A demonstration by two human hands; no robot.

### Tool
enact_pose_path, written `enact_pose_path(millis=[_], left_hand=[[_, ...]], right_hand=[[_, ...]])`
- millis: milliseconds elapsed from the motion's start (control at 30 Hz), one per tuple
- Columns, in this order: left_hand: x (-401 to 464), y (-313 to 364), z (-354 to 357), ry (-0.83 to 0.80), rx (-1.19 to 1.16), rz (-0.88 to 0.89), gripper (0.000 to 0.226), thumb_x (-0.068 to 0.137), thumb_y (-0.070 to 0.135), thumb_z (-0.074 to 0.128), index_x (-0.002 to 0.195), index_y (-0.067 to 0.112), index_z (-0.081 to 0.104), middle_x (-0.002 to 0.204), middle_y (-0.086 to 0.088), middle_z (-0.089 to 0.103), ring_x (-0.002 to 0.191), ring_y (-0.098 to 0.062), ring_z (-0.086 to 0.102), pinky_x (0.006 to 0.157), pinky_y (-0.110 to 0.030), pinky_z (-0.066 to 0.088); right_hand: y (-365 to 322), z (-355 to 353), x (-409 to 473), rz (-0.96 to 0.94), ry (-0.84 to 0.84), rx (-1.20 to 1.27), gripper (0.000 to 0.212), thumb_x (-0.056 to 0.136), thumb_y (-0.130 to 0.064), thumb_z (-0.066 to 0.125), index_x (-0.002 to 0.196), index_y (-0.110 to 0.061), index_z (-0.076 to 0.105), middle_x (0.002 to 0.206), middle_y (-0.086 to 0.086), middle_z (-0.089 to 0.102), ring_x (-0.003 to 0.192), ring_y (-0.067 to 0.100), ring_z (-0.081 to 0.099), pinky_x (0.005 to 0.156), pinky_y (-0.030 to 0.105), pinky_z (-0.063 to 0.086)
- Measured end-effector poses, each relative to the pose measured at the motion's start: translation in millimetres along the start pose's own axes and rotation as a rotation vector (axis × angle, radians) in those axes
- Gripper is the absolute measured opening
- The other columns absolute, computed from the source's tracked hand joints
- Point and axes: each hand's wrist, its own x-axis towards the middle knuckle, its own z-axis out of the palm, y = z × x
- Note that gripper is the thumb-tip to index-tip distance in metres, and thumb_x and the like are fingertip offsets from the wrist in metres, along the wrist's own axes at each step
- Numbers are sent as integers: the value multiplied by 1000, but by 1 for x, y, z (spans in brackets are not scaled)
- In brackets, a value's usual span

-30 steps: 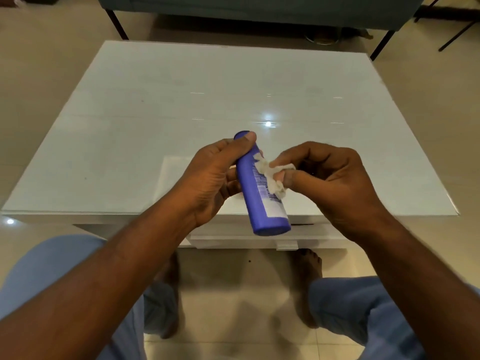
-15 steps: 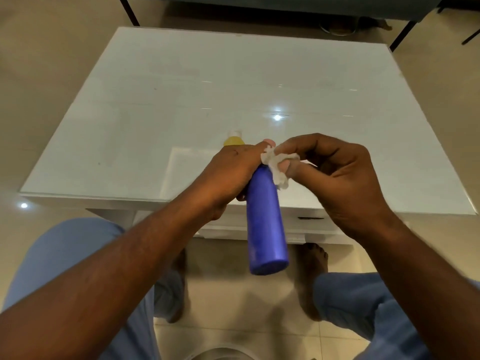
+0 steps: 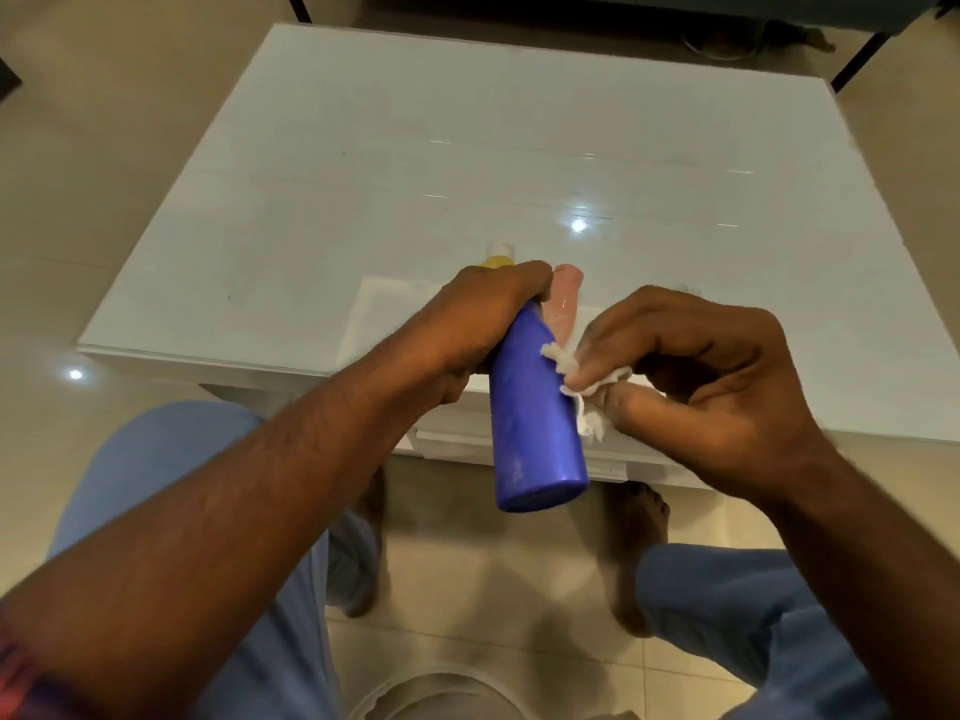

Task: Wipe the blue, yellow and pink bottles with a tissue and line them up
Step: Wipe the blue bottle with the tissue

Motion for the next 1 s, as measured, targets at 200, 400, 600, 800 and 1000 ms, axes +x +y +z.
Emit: enact_pose_path(millis=[200,400,600,800,1000], left_hand=[[-1,-7,10,-115,47,32,68,94,26,62,144,-11,35,122,-32,63,61,-4,69,46,-15,46],[6,-4,6,-30,271,-49,30,82,38,59,95,11,58,70,-2,61,54,-13,56,52,-24,42],[9,-5,10,-54,361,-47,33,80,40,60,93,9,62,81,-10,69,70,-25,68,63,-35,57],[12,-3,10,17,320,-32,49,84,35,59,120,3,63,74,-2,63,51,-8,58,47,-20,42],[14,9,-6,158,182,22,21,85,33,60,80,13,61,77,-6,60,69,-23,56,66,-32,46]], right_hand=[[5,5,4,-53,45,-122,18,88,3,75,106,-1,77,105,11,76,100,29,74,83,50,57],[-18,14,-2,-137,-287,-166,17,69,4,81,81,-8,81,86,0,78,85,17,71,79,34,54],[-16,8,-1,-151,-231,-336,14,75,-7,82,88,-12,81,93,-2,76,91,10,68,83,22,50],[-22,13,-5,-128,-325,-311,17,74,-5,84,87,-15,82,93,-3,77,91,11,68,82,26,53],[-14,4,-4,70,30,-206,19,84,3,76,94,-12,80,90,-1,77,82,15,71,77,26,54]])
